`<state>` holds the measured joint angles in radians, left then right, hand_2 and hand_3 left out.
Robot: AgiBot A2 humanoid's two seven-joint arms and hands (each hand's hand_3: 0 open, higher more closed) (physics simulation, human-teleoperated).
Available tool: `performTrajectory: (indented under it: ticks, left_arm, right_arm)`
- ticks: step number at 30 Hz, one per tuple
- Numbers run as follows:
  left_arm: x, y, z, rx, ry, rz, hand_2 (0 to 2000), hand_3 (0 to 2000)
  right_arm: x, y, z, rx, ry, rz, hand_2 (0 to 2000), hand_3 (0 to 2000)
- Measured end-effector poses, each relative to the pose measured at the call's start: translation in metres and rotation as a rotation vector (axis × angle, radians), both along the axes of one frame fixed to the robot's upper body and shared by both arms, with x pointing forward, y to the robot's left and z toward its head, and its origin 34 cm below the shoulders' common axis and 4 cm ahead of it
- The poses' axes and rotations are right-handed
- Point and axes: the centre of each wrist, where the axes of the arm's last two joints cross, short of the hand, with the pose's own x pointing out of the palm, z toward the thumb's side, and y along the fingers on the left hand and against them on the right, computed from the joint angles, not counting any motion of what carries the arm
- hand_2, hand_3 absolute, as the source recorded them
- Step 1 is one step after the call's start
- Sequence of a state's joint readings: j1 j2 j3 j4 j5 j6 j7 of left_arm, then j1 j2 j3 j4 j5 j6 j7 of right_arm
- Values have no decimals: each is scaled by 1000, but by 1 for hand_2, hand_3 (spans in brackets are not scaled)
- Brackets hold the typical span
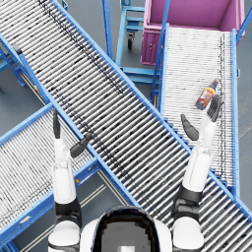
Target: Pick up the oil and place it on the left assembly line, put the cola on the right, and keep Sprite still
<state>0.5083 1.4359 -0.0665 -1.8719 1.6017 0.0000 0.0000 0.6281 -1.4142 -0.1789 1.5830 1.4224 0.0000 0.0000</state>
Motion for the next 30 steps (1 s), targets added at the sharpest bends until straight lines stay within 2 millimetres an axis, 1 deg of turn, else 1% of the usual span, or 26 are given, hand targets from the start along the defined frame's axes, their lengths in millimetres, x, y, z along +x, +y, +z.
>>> performTrajectory:
  ticks: [7, 11, 19, 30]
  left_arm:
    - [2, 3, -5, -9, 21, 10, 0, 0]
    - [1, 2, -7, -11, 30, 3, 0, 0]
    - [2, -5, -29, -61, 144, -118, 0, 0]
    - [-3, -15, -66, -161, 371, -304, 0, 0]
  right_arm:
    - [-26, 21, -22, -32, 15, 51, 0, 0]
    - [-30, 26, -26, -38, 25, 71, 0, 0]
    - [-34, 36, -39, -53, 95, 211, 0, 0]
    - [-46, 54, -61, -71, 230, 457, 0, 0]
